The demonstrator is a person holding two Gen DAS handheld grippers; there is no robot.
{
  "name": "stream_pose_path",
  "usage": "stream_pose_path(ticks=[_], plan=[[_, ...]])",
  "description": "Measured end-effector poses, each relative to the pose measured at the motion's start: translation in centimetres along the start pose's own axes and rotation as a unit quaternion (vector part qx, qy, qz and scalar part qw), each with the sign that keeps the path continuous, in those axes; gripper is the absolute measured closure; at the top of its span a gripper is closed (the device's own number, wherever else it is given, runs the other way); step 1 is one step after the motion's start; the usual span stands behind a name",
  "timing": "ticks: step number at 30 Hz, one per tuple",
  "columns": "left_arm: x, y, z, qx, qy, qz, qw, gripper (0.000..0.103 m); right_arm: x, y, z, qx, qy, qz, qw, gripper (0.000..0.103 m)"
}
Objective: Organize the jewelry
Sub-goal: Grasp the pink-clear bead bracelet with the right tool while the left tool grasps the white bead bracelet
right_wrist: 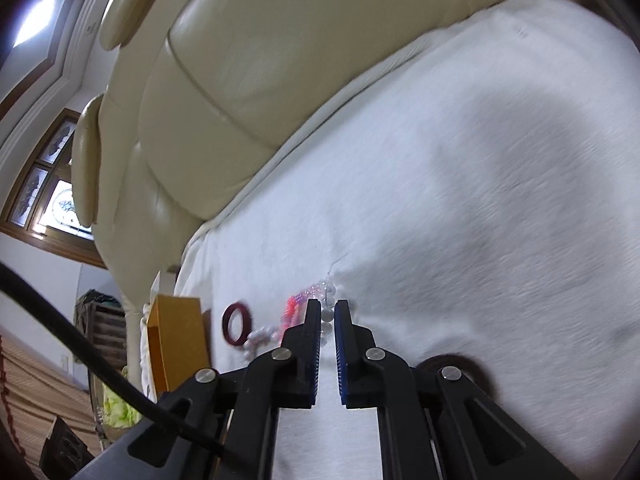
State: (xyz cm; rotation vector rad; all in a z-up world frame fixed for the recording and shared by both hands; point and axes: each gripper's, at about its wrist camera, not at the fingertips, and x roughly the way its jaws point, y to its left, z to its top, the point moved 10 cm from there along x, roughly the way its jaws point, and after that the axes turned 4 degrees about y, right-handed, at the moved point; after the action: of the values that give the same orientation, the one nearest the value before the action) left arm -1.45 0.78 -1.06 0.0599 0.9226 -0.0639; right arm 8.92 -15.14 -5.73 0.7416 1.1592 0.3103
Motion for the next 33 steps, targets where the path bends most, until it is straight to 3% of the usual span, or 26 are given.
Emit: stream_pose_path(ticks=[5, 12, 15, 21, 25, 26, 29, 33], plan=[[1.8, -2.1, -0.2, 0.0, 0.024, -0.026, 0.9994, 0.027, -1.3, -1.9, 1.3, 0.012, -0.014, -0.004, 1.0, 0.095], [5.4, -2.9, -0.6, -0.015, 0.069, -0.032, 0.997, 0.027, -2.1, -3.9, 2.1, 0.02, -0.021, -0.018, 0.999, 0.095], [6.3, -2.8, -0.7, -0.029, 0.081, -0.044, 0.9953, 0.027, -2.0, -4.5, 2.3, 0.01, -0.027, -0.043, 0.999, 0.095], [6.2, -1.9, -0.2, -0.049, 0.075, -0.062, 0.9941, 0.027, -1.6, -5.3, 2.6, 0.005, -0.023, -0.073, 0.997, 0.092], [5.7, -0.2, 0.5, -0.068, 0.051, -0.06, 0.9945, 0.027, -1.7, -6.0, 2.6, 0.006, -0.021, -0.073, 0.997, 0.092], [5.6, 0.0, 0.5, -0.07, 0.05, -0.059, 0.9946, 0.028, -1.5, -5.8, 2.6, 0.006, -0.021, -0.073, 0.997, 0.092], [6.5, -0.5, 0.1, -0.06, 0.064, -0.06, 0.9943, 0.053, -1.8, -6.2, 2.5, 0.007, -0.02, -0.074, 0.997, 0.091], [7.2, -1.4, 0.2, -0.025, 0.056, -0.036, 0.9974, 0.054, -2.0, -6.4, 2.4, 0.006, -0.02, -0.074, 0.997, 0.09]])
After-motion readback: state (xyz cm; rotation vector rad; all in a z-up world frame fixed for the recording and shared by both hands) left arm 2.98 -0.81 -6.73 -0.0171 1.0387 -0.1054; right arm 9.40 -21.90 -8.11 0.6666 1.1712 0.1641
